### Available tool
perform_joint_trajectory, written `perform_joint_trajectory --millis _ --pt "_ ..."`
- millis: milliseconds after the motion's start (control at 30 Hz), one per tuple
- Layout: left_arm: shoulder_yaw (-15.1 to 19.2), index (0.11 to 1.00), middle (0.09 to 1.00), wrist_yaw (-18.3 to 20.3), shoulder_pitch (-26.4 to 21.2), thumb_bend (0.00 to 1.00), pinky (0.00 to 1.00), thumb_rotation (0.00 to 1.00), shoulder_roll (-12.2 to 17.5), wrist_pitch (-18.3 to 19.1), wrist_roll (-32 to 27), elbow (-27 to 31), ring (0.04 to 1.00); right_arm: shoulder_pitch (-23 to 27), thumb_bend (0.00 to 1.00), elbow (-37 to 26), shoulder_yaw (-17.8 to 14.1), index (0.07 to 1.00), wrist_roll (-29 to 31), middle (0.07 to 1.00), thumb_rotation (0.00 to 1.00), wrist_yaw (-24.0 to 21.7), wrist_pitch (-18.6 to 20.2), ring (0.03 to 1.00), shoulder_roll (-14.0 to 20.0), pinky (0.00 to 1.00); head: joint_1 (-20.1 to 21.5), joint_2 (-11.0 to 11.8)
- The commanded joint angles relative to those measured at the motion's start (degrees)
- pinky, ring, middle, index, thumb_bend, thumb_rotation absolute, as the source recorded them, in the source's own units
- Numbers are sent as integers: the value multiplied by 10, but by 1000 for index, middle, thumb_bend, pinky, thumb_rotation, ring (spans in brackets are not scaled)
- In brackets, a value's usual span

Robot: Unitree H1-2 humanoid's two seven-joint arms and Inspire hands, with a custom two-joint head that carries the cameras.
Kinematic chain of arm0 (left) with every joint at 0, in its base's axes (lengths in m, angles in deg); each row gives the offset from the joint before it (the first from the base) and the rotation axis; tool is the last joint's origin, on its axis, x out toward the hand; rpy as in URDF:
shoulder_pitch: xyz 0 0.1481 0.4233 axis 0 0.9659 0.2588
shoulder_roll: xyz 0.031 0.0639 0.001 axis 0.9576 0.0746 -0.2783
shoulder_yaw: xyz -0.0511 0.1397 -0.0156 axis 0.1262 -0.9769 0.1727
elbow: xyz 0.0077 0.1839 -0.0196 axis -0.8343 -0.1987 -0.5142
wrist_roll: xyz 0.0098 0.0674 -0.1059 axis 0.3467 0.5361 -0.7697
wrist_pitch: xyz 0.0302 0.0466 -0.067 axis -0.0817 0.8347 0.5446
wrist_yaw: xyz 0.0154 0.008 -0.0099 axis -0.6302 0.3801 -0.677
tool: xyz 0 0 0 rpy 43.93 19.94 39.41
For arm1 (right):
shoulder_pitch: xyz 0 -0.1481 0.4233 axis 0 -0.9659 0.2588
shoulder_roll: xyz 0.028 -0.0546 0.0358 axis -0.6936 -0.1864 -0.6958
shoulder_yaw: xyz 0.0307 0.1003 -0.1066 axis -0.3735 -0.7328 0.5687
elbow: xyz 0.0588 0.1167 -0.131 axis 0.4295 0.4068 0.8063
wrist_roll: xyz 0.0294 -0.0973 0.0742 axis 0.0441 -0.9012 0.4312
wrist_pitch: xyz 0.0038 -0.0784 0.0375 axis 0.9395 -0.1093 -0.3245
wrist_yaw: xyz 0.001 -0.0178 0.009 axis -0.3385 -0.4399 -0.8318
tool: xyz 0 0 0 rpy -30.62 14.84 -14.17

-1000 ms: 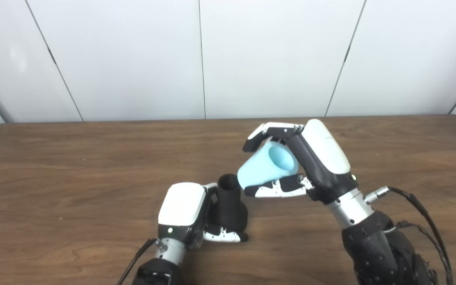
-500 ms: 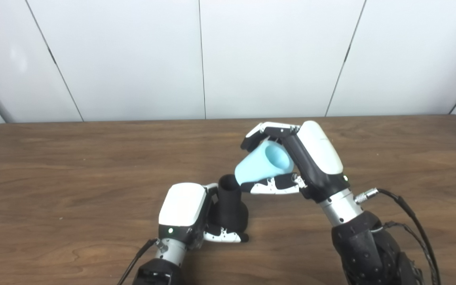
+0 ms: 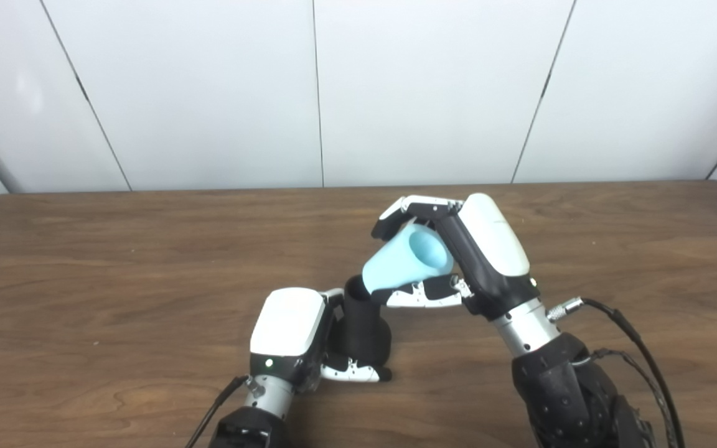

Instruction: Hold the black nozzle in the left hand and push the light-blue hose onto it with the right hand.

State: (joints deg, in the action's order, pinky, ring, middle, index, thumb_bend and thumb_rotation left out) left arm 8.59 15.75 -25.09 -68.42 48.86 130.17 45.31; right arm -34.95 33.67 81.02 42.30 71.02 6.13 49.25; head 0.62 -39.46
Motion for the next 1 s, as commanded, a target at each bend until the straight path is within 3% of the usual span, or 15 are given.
perform_joint_trajectory --millis 0,667,967 --pt "-49 518 439 106 65 496 394 0 3 -6 -30 -54 367 20 487 -9 1 526 3 543 0 19 -23 403 -7 266 -1 0" --pt "-48 486 440 101 63 500 419 0 -1 -4 -28 -55 372 19 486 15 7 536 22 544 0 23 -29 411 -11 266 -1 -1" --pt "-51 520 448 109 62 499 399 0 1 -5 -27 -54 385 24 486 15 9 539 21 538 0 23 -26 403 -12 261 0 -3"
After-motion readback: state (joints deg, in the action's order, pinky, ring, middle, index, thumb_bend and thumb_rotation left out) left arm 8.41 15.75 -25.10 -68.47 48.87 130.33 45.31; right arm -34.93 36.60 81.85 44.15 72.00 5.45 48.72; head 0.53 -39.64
